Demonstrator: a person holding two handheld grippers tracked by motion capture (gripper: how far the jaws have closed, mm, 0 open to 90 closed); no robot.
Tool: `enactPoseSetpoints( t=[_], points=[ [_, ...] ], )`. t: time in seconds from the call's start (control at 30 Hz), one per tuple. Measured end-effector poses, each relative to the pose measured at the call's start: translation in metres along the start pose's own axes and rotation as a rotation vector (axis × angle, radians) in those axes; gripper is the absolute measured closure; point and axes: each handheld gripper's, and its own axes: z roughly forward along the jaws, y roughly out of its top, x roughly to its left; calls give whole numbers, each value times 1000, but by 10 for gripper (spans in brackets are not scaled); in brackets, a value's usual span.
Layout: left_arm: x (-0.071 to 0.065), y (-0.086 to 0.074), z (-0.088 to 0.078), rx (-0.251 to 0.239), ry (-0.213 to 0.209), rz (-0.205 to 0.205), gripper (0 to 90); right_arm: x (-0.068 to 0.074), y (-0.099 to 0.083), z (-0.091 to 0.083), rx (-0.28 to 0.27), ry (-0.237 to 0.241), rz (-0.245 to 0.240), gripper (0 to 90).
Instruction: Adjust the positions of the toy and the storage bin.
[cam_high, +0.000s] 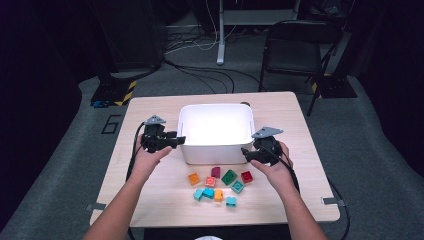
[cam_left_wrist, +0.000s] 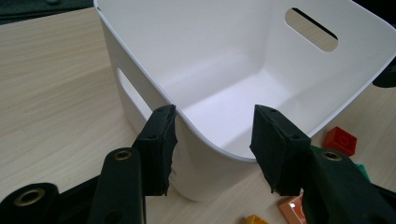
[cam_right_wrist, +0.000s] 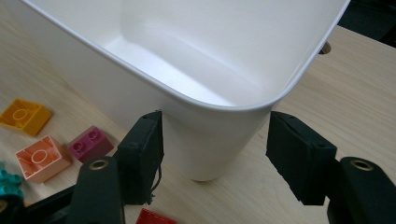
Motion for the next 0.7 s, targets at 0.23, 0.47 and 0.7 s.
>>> enactPoseSetpoints(
  t=[0.23,0.47,0.7],
  points=[
    [0,0,1,-1,5,7,487,0,0,0,0,2,8,357],
    [-1,0,-3,-13,11,27,483,-2,-2,-5,-9,32,21,378],
    [-1,0,-16,-67,12,27,476,-5,-7,-14,6,29,20,385]
  ],
)
